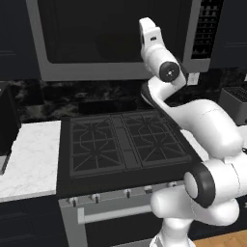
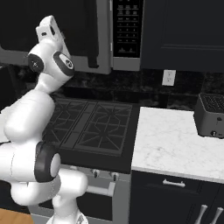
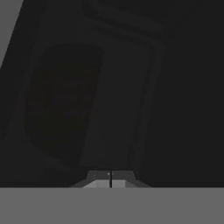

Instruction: Open the microwave, place the bowl with waffle inside the microwave, then close the microwave door and turn it on.

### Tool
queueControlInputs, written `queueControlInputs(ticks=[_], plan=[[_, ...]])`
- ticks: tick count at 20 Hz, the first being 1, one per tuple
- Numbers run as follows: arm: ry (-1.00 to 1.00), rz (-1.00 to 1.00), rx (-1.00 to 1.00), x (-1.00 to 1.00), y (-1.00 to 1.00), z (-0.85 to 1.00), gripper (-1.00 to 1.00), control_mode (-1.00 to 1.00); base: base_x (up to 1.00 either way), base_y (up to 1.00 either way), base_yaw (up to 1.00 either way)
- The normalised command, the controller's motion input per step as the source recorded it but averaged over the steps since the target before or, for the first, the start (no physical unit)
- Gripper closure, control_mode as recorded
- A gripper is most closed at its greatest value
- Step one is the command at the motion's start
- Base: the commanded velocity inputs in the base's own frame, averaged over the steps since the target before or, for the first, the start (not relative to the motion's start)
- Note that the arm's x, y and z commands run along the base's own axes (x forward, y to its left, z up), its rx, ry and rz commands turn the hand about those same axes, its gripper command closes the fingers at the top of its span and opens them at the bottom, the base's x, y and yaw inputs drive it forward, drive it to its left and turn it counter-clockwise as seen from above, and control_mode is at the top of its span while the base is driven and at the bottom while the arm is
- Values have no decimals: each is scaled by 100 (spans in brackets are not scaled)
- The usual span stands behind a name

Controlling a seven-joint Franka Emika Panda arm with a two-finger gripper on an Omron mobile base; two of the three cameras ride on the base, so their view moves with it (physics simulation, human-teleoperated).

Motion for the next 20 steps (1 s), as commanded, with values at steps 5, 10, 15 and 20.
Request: queueControlInputs(ticks=[5, 10, 15, 20], plan=[[32, 6, 10, 100, 0, 16, 100, -100, 0, 0, 0], [42, 0, 5, 100, 0, 7, 100, -100, 0, 0, 0], [27, 0, 2, 90, 0, -2, 100, -100, 0, 0, 0], [-2, 1, 0, -69, 0, -7, 100, -100, 0, 0, 0]])
